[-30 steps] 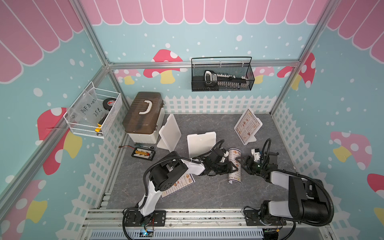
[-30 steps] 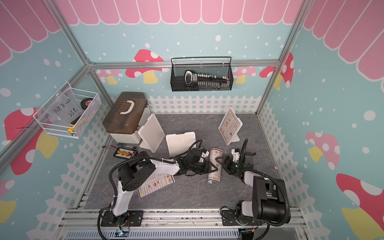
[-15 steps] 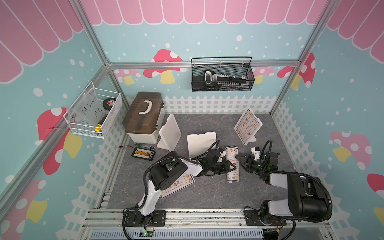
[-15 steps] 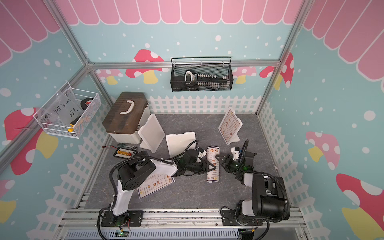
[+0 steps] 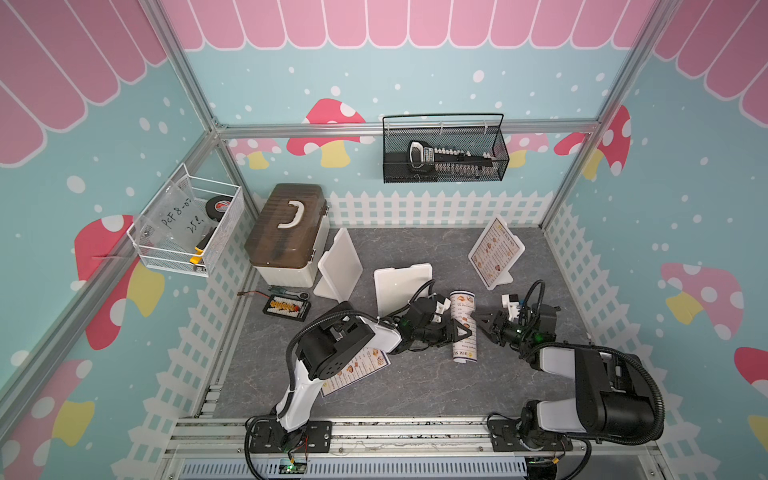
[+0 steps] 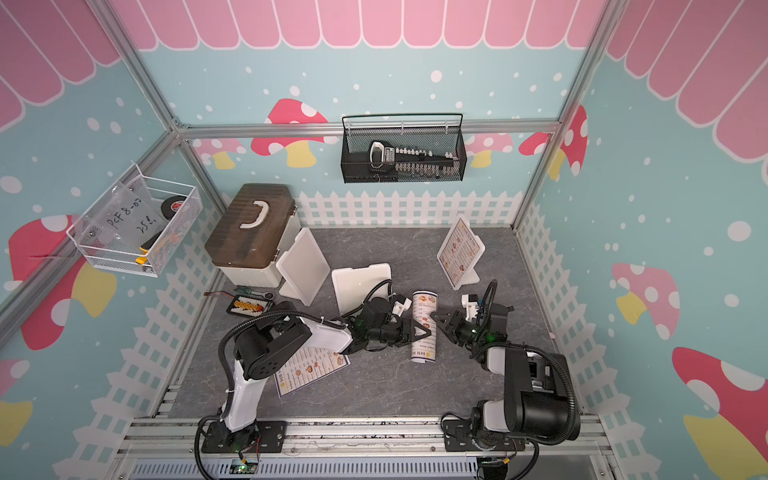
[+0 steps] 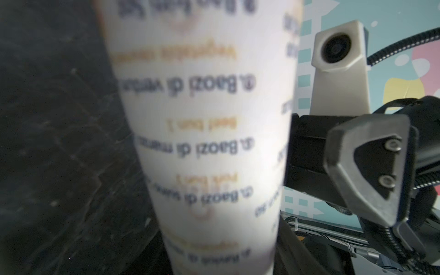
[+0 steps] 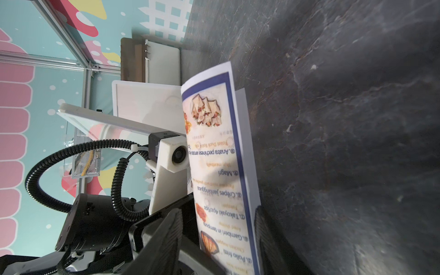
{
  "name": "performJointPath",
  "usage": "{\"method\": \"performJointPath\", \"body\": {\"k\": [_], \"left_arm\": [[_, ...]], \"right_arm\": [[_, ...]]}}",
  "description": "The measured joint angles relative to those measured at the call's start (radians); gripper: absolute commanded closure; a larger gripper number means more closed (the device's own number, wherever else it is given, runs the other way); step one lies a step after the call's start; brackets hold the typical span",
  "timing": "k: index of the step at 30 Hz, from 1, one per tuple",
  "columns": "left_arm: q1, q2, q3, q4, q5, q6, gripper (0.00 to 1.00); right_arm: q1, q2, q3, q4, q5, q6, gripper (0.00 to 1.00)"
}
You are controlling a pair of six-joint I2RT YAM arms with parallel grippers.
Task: Insert the menus into the narrow rack
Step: Pick up the menu from the center of the board.
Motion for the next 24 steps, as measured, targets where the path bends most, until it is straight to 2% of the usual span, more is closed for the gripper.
{"method": "performJointPath", "body": {"k": [5,13,24], "left_arm": [[0.009,-0.022,-0.014,0.035,0.020,-0.003,0.46],[0.016,-0.045,-0.039,0.078,0.037,-0.011,0.47],[0.028,-0.113,-0.060,0.107,0.039,-0.018,0.47]], "right_arm": [[0.004,-0.032,-0.001,0.012,-0.010,0.004,0.55],[0.020,-0.046,-0.005,0.067,-0.019,0.030,0.49],[0.033,-0.121,-0.006,0.122,-0.032,0.077,0.52]]}}
